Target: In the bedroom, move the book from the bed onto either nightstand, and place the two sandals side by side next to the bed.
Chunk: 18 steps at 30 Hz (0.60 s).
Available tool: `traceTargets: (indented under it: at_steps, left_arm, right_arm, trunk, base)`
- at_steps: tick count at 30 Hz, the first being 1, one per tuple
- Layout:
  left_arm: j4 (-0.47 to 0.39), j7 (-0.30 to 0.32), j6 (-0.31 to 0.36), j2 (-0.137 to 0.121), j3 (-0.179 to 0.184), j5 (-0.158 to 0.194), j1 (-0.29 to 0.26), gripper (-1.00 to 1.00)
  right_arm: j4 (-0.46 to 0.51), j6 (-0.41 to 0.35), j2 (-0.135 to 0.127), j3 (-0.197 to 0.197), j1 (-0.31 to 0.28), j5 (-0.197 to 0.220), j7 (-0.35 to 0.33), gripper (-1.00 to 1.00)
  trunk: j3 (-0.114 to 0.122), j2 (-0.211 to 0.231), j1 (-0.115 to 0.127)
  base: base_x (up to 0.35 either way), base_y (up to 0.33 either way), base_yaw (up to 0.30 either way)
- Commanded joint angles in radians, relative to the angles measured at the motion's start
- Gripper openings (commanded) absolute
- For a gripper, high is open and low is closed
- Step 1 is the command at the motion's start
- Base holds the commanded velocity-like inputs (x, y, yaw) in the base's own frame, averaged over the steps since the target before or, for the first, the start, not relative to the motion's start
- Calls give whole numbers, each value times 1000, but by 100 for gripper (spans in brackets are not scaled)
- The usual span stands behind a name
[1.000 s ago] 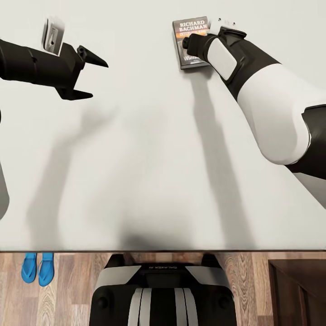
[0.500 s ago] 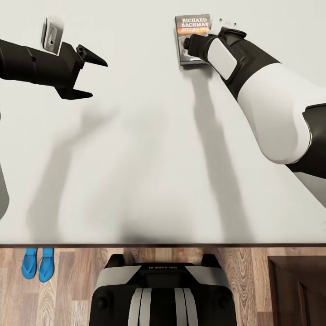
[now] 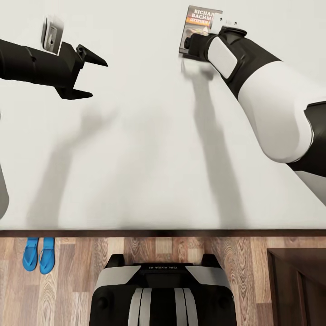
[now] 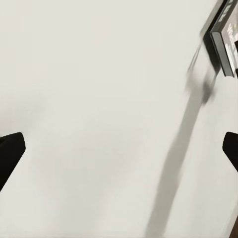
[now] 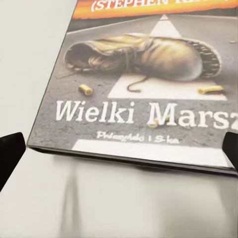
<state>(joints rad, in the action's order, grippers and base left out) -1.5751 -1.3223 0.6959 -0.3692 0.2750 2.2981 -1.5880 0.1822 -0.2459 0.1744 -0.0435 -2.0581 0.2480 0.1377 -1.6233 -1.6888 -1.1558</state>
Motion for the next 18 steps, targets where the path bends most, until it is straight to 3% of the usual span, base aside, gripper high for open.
traceTargets:
  at_steps: [1, 18]
  left_arm:
    - [0, -6, 9, -1, 1, 3, -1, 100]
    - [0, -7, 10, -1, 2, 3, 0, 100]
  right_arm:
    - [-19, -6, 0, 2, -1, 9, 6, 100]
    - [26, -27, 0, 2, -41, 9, 7, 100]
  trunk:
    - [-1, 0, 0]
    - [-1, 0, 0]
  base:
    - [-19, 0, 0]
    - [-6, 0, 0]
